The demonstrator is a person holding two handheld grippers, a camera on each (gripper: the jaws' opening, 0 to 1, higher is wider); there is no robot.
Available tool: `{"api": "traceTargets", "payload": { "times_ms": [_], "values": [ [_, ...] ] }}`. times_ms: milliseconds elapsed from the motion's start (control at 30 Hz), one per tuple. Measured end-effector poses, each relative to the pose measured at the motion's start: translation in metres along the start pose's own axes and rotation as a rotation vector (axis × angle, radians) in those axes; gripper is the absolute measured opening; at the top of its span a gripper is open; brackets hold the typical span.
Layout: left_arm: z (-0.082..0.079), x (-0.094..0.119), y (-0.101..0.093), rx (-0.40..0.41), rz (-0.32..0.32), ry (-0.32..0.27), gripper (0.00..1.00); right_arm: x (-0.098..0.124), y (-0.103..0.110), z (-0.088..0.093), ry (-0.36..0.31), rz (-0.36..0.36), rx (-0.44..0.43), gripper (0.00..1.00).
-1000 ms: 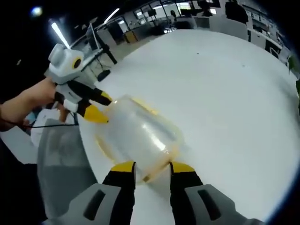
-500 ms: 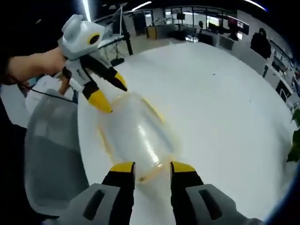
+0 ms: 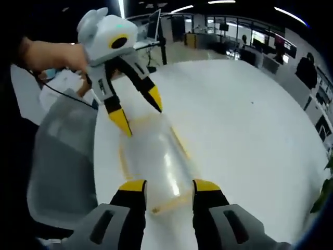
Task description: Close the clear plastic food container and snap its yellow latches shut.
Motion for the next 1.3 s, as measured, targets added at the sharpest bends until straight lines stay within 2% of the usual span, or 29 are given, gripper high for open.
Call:
{"api": "traceTargets", "payload": {
  "times_ms": [67, 167, 267, 433, 500, 900, 1300],
  "values": [
    [-0.001, -0.002, -0.003, -0.013, 0.027, 0.001, 0.33, -0.003, 0.002, -0.003, -0.009, -0.011, -0.001, 0.34],
    [-0.004, -0.006, -0.006, -0.068, 0.034, 0.006, 0.33, -0.007, 0.005, -0.007, -0.010, -0.023, 0.020, 0.33],
    [-0.007, -0.009, -0.009, -0.061, 0.048, 0.009, 0.33, -0.013, 0.007, -0.010, -0.007, -0.032, 0.032, 0.33],
    [-0.011, -0.017, -0.018, -0.109, 0.077, 0.016, 0.32, -0.020, 0.009, -0.017, -0.006, -0.044, 0.049, 0.33],
    [-0.010, -0.020, -0.017, -0.138, 0.068, 0.031, 0.32, -0.023, 0.009, -0.018, -0.002, -0.047, 0.062, 0.33],
    [-0.012, -0.025, -0.016, -0.194, 0.075, 0.036, 0.31, -0.038, 0.011, -0.026, 0.005, -0.076, 0.090, 0.32],
    [-0.010, -0.031, -0.018, -0.240, 0.090, 0.058, 0.32, -0.042, 0.007, -0.028, 0.012, -0.072, 0.127, 0.33]
  ]
}}
Point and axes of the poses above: the point that each gripper's makers call its tool centre point, and the gripper's own axes: x roughly backward along the fingers, y roughly to its left, z roughly out of its underside, the point moved 4 cm from there along x, roughly backward along the fingers, and after that the axes turned 12 degrees about x, right-handed, at the moved point
